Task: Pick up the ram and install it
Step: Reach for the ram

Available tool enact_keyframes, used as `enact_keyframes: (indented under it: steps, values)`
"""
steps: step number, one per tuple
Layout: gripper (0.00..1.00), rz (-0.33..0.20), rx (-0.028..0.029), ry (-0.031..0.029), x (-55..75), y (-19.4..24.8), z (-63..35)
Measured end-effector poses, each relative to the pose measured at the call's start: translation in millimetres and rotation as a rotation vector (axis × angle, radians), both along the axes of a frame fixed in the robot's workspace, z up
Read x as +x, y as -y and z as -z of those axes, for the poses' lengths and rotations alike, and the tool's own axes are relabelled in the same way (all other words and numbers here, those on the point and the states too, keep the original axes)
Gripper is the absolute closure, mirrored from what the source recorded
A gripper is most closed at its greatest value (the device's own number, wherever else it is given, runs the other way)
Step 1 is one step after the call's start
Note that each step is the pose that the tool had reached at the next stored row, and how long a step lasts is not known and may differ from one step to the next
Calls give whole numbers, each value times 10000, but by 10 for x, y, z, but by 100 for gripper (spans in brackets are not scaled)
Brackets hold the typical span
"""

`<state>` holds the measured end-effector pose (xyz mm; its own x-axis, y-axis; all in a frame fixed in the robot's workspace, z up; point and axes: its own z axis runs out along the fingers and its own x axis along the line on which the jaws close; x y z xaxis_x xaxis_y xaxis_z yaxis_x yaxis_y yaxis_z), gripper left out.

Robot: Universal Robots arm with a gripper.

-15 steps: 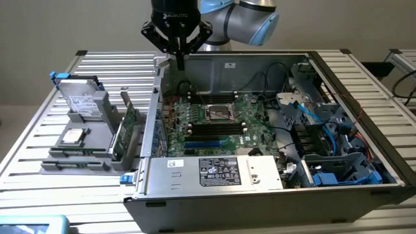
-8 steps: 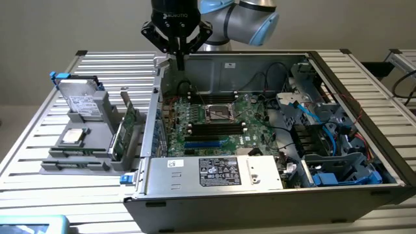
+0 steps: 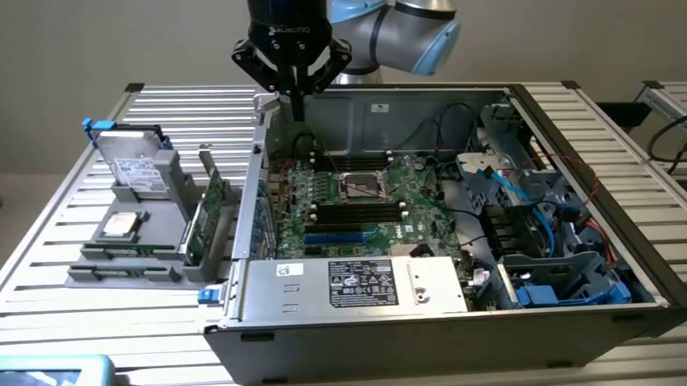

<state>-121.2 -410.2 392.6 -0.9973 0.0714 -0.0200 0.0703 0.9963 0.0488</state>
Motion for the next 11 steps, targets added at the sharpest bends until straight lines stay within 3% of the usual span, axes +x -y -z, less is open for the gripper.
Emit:
enact_keyframes:
  steps: [6,11]
  values:
    - [89,2,0,-16,-27,102,0]
    - [89,2,0,-17,-137,151,7]
